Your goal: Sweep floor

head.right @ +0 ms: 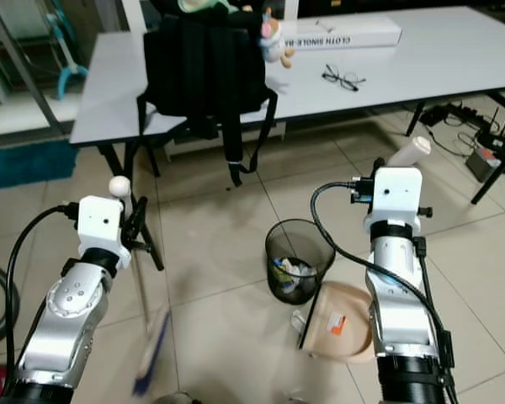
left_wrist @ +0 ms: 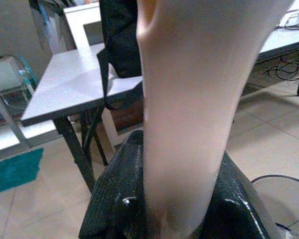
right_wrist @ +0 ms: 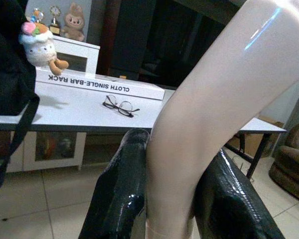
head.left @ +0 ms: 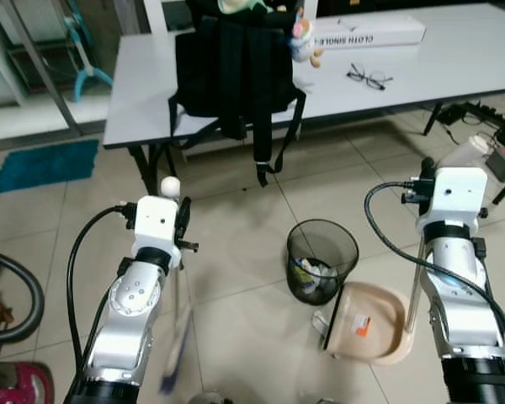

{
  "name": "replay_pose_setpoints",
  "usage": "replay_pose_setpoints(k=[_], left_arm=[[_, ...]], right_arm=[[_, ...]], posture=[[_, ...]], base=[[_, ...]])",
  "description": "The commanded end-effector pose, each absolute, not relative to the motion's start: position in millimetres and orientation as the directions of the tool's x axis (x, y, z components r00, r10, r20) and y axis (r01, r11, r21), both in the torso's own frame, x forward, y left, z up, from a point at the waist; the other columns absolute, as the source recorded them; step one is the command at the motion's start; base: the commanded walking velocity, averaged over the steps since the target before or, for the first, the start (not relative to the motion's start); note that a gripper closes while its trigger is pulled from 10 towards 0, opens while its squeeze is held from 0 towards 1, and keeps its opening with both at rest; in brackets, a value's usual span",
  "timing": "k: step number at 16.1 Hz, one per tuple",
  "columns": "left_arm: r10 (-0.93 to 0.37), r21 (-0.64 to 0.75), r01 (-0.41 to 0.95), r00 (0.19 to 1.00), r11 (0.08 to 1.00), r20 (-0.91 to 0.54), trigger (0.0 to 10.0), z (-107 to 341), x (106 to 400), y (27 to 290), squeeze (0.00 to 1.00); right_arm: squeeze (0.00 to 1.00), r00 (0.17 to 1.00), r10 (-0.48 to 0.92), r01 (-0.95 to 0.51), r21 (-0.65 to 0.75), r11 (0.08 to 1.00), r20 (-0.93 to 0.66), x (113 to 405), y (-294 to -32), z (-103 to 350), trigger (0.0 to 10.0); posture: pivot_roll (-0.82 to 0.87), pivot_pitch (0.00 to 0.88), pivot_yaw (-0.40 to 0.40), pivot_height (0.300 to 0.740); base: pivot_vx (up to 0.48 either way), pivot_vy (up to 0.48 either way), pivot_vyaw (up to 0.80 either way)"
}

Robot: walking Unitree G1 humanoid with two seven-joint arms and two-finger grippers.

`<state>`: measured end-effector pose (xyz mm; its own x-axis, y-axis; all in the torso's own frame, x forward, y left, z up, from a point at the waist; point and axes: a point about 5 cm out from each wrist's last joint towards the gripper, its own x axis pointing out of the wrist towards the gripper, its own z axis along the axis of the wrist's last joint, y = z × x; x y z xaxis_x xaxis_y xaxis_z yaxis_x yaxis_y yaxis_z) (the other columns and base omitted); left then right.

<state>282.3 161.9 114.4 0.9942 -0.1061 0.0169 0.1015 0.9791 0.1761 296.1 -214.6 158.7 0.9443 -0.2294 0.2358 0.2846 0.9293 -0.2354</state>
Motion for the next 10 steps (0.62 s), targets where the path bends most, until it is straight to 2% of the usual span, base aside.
replay_pose_setpoints(k=[1,10], left_arm=[[-0.126,0.18,0.115,0.991,0.977,0.054,10.0,121.8,285.5,155.5,0.0],[-0.132,0.191,0.117,0.989,0.975,0.068,10.0,123.6,289.7,154.4,0.0]], right_arm=[[0.0,0.942,-0.22,0.278,-0.22,0.935,0.255,295.6,-213.7,160.9,10.0],[0.0,0.947,-0.221,0.271,-0.211,0.939,0.234,295.7,-211.9,153.9,10.0]], posture=[[-0.02,0.055,0.054,0.74],[-0.02,0.046,0.052,0.74]], base=[[0.0,-0.48,0.0],[0.0,-0.48,0.0]])
